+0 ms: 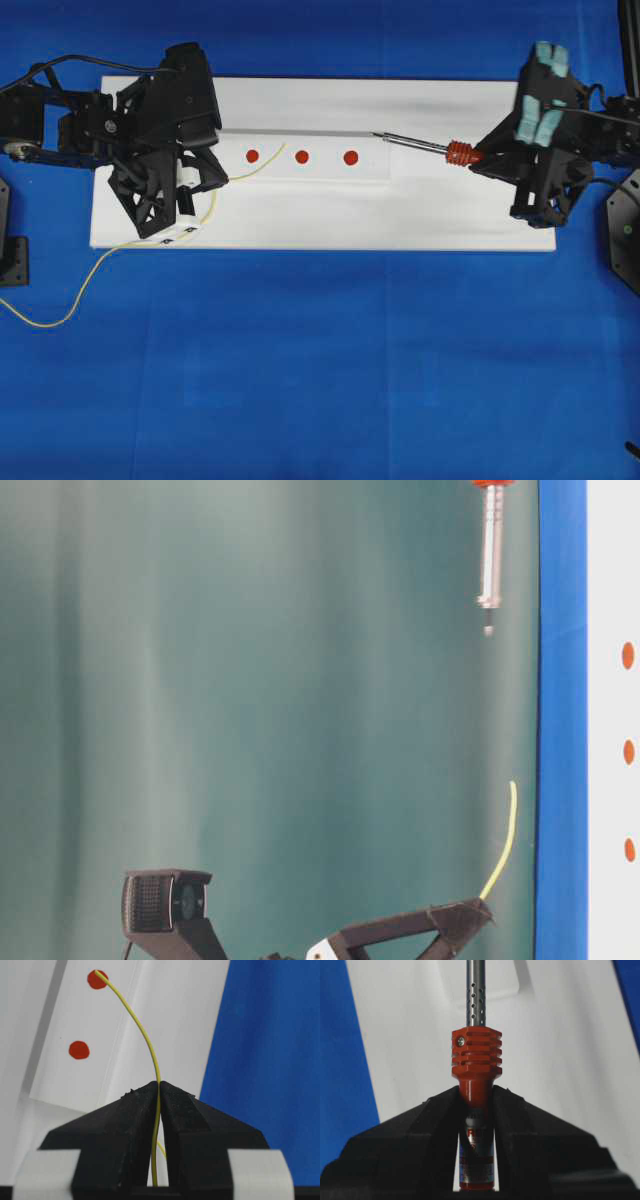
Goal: Touch the tip of the soldering iron to the tip of the solder at the mark.
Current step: 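Withdraw both tools away from the red dots, then lower the wire and iron back onto the blue table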
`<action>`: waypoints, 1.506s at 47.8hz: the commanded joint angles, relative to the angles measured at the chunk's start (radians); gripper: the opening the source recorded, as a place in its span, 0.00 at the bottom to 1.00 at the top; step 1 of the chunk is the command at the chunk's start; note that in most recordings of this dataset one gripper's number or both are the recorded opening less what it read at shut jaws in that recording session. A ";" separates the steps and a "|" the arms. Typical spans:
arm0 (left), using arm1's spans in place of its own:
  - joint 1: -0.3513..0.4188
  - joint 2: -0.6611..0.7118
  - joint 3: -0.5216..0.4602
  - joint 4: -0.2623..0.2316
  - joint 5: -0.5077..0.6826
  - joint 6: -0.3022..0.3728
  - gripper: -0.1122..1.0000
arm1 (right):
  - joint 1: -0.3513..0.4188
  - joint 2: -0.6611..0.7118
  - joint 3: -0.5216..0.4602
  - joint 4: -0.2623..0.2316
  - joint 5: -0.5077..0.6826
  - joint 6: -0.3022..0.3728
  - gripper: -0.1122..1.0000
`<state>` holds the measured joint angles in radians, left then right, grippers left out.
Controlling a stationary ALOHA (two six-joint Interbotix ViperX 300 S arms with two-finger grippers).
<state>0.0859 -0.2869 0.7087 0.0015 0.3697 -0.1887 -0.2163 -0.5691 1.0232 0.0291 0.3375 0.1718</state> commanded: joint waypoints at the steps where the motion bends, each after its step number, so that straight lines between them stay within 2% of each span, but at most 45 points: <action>1: -0.003 -0.017 -0.011 0.003 -0.008 -0.002 0.12 | -0.005 -0.002 -0.012 0.005 -0.017 0.000 0.16; 8: -0.043 -0.025 -0.011 0.003 -0.009 -0.012 0.12 | 0.040 -0.006 -0.018 0.049 -0.040 0.000 0.16; 14: -0.124 -0.048 0.000 0.002 -0.014 -0.028 0.12 | 0.143 -0.028 -0.017 0.071 -0.074 0.000 0.16; 21: -0.259 -0.084 0.048 0.003 -0.054 -0.049 0.12 | 0.287 -0.032 -0.012 0.104 -0.126 0.000 0.16; 28: -0.399 -0.103 0.112 0.002 -0.183 -0.094 0.12 | 0.419 0.012 -0.009 0.127 -0.181 0.000 0.16; 33: -0.462 -0.086 0.178 0.002 -0.319 -0.118 0.12 | 0.482 0.067 -0.006 0.138 -0.232 0.000 0.16; 40: -0.494 -0.006 0.268 0.002 -0.554 -0.156 0.12 | 0.541 0.181 0.017 0.178 -0.341 0.000 0.16; 47: -0.515 0.120 0.288 0.002 -0.698 -0.158 0.12 | 0.600 0.321 0.034 0.210 -0.477 0.000 0.16; 55: -0.537 0.279 0.264 0.002 -0.756 -0.155 0.12 | 0.661 0.485 0.018 0.244 -0.586 0.000 0.16; 60: -0.537 0.345 0.239 0.002 -0.767 -0.149 0.12 | 0.667 0.551 0.000 0.261 -0.611 -0.002 0.16; 72: -0.537 0.351 0.236 0.002 -0.761 -0.147 0.12 | 0.667 0.580 -0.015 0.261 -0.617 -0.003 0.16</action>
<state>-0.4479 0.0782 0.9526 0.0031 -0.3881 -0.3375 0.4510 0.0169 1.0216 0.2884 -0.2684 0.1687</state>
